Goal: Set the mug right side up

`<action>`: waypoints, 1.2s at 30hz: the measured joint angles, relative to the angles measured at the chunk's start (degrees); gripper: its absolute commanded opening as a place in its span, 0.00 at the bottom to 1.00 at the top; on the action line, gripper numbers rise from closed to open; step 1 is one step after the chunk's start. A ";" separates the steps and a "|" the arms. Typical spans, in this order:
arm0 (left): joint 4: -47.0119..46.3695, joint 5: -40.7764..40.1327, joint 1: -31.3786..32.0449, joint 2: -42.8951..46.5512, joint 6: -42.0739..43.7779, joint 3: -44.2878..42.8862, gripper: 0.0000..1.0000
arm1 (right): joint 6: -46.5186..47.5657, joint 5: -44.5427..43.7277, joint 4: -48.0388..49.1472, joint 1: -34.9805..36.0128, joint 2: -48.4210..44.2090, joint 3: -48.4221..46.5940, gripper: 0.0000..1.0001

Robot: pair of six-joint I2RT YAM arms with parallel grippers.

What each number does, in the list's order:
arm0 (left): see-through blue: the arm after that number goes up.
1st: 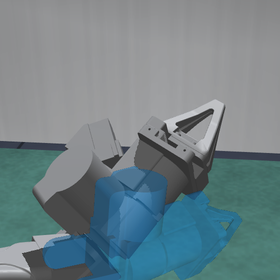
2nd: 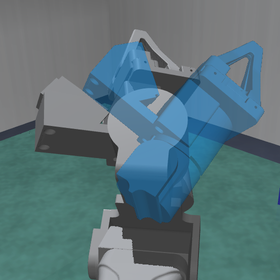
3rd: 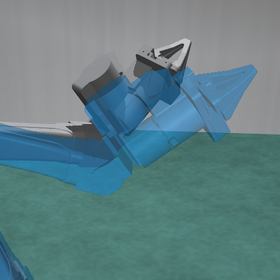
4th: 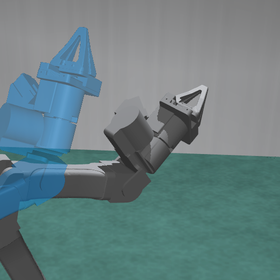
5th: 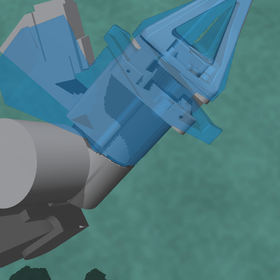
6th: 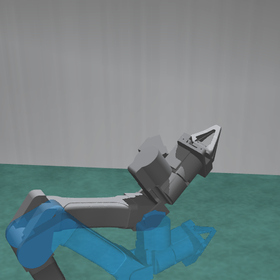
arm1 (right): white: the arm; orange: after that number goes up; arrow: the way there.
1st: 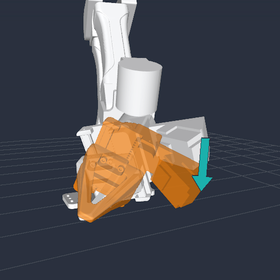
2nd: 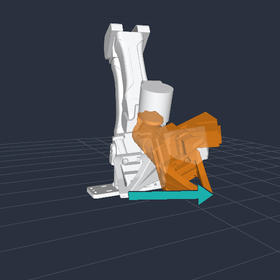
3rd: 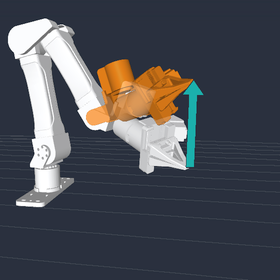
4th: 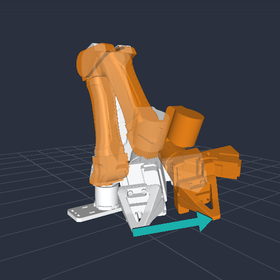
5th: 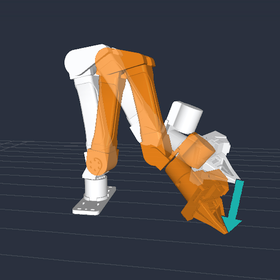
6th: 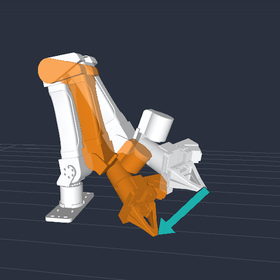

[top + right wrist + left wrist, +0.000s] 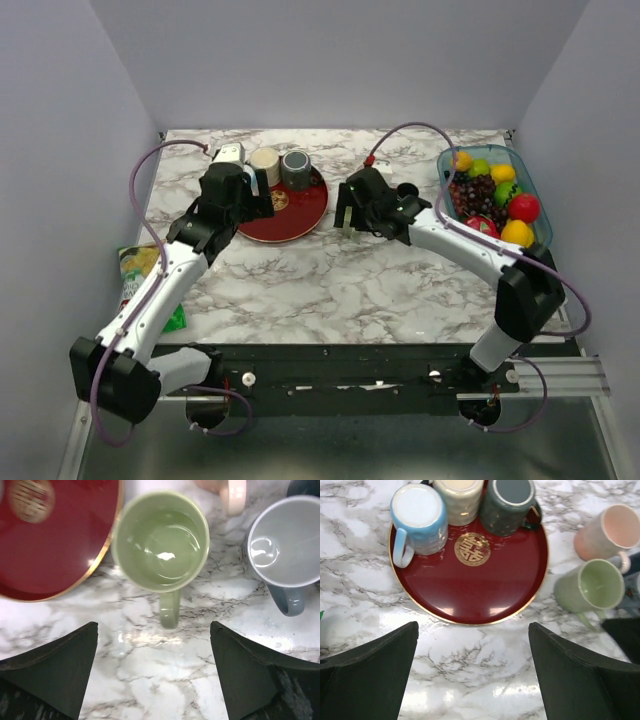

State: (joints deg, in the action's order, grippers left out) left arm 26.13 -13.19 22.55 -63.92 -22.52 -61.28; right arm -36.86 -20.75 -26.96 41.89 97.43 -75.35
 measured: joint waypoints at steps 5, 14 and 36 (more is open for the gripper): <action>0.42 3.69 -5.31 -11.47 2.25 -5.25 0.99 | 1.88 2.32 2.43 0.00 -10.58 0.94 1.00; 5.25 3.91 -9.77 -32.30 17.94 -26.25 0.99 | 2.47 6.95 5.16 0.00 -24.28 10.34 1.00; 6.91 9.88 -16.85 -42.86 31.39 -25.57 0.88 | 2.43 10.47 5.90 0.00 -29.88 17.25 0.99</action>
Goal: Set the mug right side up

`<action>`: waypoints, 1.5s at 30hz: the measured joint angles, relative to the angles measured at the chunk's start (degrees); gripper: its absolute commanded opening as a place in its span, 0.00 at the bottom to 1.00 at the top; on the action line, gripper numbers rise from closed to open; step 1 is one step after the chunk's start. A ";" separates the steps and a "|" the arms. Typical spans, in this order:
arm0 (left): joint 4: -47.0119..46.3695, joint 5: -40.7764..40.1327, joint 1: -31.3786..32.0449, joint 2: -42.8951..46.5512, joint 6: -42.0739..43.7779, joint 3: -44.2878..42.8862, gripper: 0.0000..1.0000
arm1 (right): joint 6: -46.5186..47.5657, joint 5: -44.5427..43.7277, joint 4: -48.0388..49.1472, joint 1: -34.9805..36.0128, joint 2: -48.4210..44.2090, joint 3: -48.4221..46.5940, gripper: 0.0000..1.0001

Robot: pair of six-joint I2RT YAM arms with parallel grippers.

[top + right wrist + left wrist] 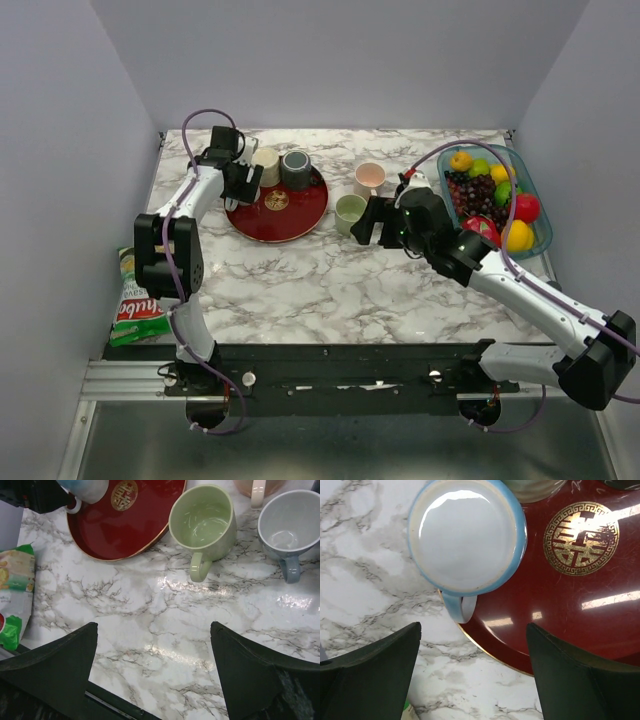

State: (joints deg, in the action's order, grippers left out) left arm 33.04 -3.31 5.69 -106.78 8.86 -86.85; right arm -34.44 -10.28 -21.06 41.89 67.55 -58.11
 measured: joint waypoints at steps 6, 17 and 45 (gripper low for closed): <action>-0.02 1.49 -1.22 -5.22 -2.10 -0.15 0.75 | 0.02 2.10 0.46 0.00 0.28 0.00 0.98; -1.81 1.49 -1.57 -5.75 -4.33 -1.01 0.50 | -0.02 5.25 2.21 0.00 1.64 0.15 0.97; -2.56 0.48 -1.62 -7.69 -6.82 -4.42 0.00 | -0.04 5.75 3.08 0.00 2.32 0.66 0.96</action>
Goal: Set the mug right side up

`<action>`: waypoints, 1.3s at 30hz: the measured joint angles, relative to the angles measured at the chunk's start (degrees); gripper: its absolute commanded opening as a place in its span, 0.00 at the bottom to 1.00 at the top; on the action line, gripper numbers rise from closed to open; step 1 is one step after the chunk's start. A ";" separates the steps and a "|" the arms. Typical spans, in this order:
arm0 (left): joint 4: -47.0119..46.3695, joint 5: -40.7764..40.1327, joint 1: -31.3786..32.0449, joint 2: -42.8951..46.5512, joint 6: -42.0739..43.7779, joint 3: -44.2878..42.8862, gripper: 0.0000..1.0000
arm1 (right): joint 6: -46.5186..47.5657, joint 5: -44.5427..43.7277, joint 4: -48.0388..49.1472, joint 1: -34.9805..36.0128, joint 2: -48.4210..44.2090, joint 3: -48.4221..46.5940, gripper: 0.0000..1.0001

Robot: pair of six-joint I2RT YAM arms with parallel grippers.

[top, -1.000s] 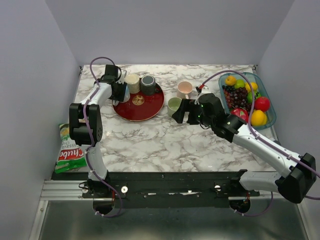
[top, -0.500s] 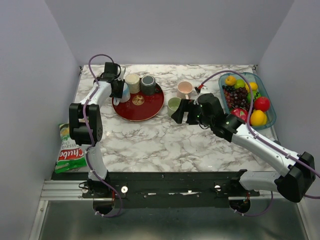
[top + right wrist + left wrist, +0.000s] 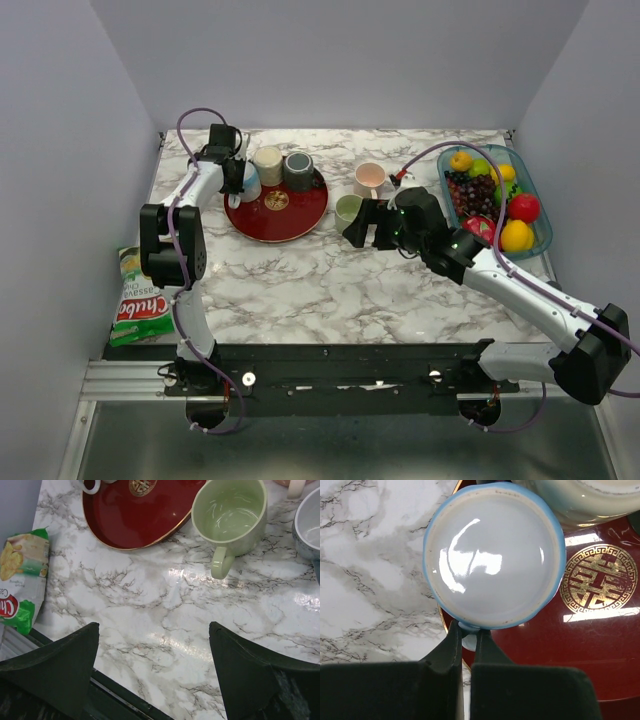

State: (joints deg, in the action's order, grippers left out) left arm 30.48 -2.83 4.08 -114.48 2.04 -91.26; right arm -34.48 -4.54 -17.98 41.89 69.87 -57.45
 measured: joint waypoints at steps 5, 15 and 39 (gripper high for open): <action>0.00 -0.61 0.00 0.00 -0.74 -0.02 0.00 | 0.00 0.07 0.00 0.00 0.00 0.00 0.96; 6.14 -2.47 0.00 3.15 -8.85 0.04 0.00 | 0.02 1.84 0.52 0.00 -0.13 0.02 1.00; -15.98 30.40 3.41 50.34 -47.28 37.48 0.00 | -9.81 16.87 21.81 0.13 -1.42 5.75 1.00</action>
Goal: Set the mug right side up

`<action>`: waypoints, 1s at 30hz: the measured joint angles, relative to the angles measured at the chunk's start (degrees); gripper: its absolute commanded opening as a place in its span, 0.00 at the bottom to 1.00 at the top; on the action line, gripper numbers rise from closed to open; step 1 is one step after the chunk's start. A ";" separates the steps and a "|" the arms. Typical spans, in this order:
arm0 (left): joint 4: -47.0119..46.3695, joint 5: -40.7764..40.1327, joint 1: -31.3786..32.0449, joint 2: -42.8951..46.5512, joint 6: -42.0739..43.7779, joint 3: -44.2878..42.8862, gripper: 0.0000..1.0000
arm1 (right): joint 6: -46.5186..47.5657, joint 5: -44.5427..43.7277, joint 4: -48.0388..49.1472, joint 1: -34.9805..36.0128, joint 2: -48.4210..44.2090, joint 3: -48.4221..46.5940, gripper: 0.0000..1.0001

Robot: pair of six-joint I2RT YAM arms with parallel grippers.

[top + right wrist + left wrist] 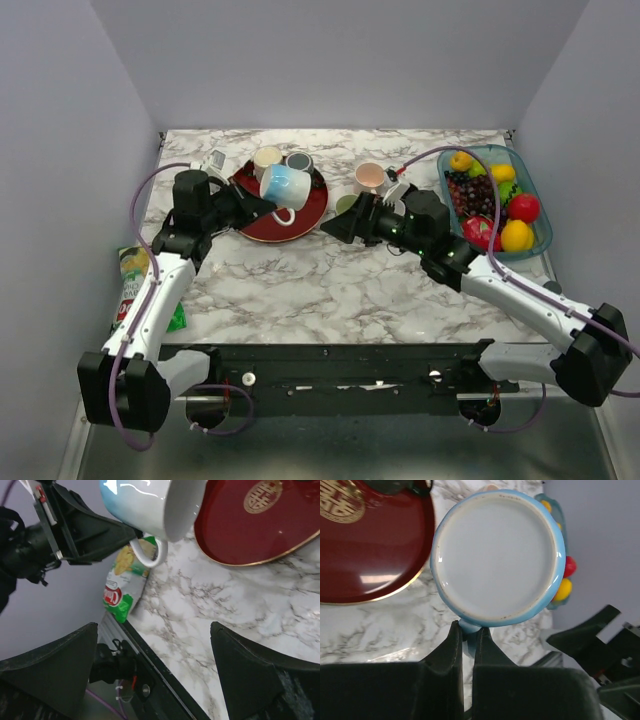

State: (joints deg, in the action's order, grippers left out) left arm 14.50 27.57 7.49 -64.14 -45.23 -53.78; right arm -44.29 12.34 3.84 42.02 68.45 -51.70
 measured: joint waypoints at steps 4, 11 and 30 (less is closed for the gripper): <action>-5.46 1.31 2.16 4.00 -7.43 3.02 0.00 | -3.85 1.53 8.07 0.76 3.04 1.16 1.00; -14.73 1.44 6.32 8.66 -18.05 5.31 0.00 | -8.94 3.26 21.38 1.99 7.48 3.85 0.97; -23.71 2.23 10.99 7.28 -29.40 6.69 0.00 | -13.16 5.60 37.29 2.29 13.79 1.36 0.49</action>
State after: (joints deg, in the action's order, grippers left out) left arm -9.21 29.80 18.48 -56.86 -74.63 -47.09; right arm -57.45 17.93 41.12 44.31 82.24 -50.35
